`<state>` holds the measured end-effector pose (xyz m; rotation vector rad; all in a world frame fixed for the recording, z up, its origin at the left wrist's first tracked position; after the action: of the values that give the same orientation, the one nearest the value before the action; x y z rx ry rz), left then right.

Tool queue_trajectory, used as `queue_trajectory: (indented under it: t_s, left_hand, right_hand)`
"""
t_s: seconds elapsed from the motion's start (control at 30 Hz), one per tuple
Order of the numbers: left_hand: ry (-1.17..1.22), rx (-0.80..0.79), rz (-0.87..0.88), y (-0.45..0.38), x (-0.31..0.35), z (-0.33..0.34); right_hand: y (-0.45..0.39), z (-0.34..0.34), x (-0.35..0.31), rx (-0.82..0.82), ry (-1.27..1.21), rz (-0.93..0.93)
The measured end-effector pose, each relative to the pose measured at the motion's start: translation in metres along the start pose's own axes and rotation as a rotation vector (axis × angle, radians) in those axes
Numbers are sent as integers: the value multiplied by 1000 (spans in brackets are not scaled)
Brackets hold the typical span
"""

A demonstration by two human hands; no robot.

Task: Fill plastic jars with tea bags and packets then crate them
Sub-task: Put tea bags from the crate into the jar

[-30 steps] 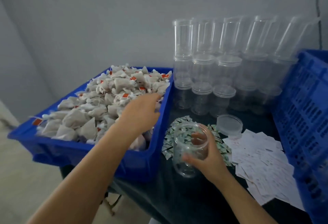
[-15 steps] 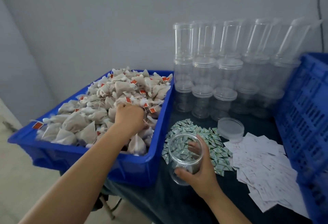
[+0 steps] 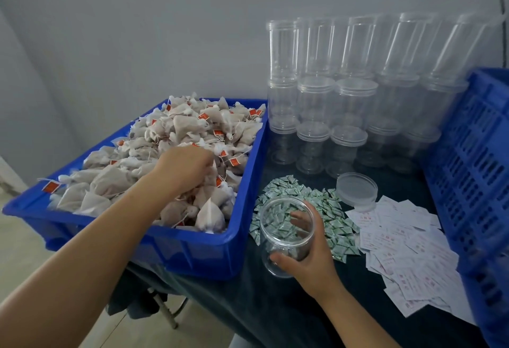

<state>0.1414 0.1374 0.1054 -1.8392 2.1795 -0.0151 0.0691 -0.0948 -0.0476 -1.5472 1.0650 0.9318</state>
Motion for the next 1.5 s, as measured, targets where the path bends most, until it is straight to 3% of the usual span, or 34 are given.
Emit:
queue_trajectory:
  t_s: [0.2, 0.47, 0.73, 0.97, 1.5]
  left_hand:
    - [641, 217, 42, 10, 11, -51]
    - [1172, -48, 195, 28, 77, -62]
    - [937, -158, 328, 38, 127, -35]
    - [525, -96, 470, 44, 150, -25]
    - [447, -117, 504, 45, 162, -17]
  right_hand:
    - [0, 0, 1, 2, -19, -2]
    - [1, -1, 0, 17, -16, -29]
    - [0, -1, -2, 5, -45, -41]
    - [-1, 0, 3, -3, -68, 12]
    - [-1, 1, 2, 2, -74, 13]
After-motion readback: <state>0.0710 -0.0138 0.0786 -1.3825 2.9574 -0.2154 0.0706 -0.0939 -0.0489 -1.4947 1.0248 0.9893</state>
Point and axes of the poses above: each hand's wrist, its own y-axis away from the middle knuckle, its own z-axis out of the palm, x = y × z, the point moved 7 cm from there along -y, towards the middle knuckle, and after that the axes turned 3 degrees about y, right-handed, at the moved point
